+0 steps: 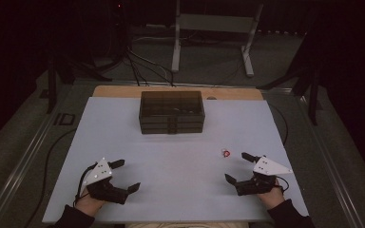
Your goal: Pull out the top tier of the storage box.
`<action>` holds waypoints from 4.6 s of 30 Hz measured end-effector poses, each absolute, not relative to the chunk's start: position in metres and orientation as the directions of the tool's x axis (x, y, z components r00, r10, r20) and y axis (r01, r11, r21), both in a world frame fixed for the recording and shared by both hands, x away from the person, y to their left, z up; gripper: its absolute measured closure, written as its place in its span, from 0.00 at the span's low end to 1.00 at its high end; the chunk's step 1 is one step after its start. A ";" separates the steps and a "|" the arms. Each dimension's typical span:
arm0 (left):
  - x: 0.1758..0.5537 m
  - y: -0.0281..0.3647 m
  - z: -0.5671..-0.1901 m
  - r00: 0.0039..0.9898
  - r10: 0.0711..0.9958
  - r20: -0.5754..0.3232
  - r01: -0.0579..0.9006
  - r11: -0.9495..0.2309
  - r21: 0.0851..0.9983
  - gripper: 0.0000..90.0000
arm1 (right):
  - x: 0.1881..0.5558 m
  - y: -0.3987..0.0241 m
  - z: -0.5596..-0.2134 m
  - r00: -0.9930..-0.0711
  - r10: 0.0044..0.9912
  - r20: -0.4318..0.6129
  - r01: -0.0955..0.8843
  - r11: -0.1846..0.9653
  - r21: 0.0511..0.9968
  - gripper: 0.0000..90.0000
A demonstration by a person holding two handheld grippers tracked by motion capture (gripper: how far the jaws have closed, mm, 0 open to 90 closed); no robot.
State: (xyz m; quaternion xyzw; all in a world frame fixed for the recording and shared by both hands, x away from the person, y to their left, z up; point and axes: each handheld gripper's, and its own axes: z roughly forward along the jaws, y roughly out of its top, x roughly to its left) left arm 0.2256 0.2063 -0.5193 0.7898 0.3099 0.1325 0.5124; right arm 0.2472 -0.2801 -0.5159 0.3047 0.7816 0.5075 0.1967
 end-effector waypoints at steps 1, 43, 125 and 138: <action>0.226 0.207 -0.519 0.773 0.624 -0.109 0.352 -0.280 0.893 0.00 | 0.247 -0.280 -0.516 -0.737 0.676 -0.001 0.277 0.303 0.912 0.00; 0.222 0.205 -0.518 0.777 0.625 -0.075 0.324 -0.294 0.899 0.00 | 0.244 -0.264 -0.489 -0.724 0.686 -0.072 0.226 0.335 0.915 0.00; 0.222 0.207 -0.517 0.786 0.612 -0.090 0.319 -0.277 0.906 0.00 | 0.315 -0.100 -0.464 -0.618 0.330 -0.714 -0.198 0.813 0.548 0.00; 0.221 0.207 -0.517 0.789 0.606 -0.098 0.320 -0.270 0.908 0.00 | 0.323 -0.071 -0.489 -0.545 0.226 -0.807 -0.196 0.902 0.384 0.03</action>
